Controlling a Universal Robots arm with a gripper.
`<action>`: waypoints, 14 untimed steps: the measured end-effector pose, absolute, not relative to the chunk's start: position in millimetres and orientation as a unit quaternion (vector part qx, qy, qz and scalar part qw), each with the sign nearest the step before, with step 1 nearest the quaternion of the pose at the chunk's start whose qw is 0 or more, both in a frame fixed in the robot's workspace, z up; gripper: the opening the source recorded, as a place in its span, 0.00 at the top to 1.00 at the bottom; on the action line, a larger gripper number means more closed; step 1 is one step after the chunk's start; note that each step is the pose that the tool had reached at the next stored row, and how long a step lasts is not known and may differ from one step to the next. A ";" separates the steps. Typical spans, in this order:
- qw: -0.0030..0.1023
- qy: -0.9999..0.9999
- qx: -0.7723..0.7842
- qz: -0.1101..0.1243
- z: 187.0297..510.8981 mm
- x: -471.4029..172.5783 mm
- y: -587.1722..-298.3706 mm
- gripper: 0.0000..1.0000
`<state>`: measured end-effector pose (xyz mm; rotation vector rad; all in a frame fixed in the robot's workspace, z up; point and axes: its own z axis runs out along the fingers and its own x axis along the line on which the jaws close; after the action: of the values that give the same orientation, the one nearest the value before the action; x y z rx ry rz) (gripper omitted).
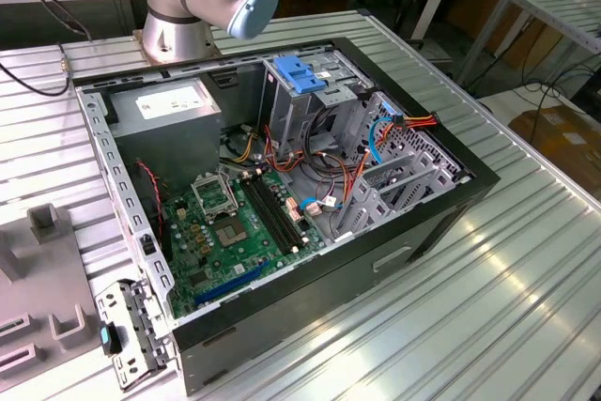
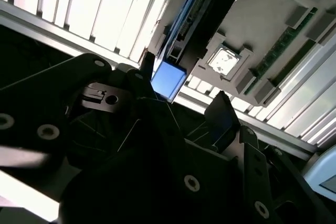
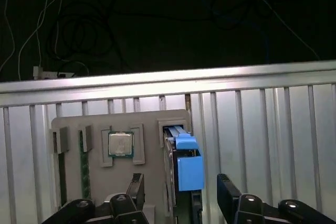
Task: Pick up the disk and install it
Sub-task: 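Pick up the disk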
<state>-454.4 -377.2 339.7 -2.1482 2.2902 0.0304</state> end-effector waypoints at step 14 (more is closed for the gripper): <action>0.002 0.703 -0.711 0.011 309.5 -463.7 -371.6 0.34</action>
<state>-463.7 -371.6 309.5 -2.2315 2.2066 0.0340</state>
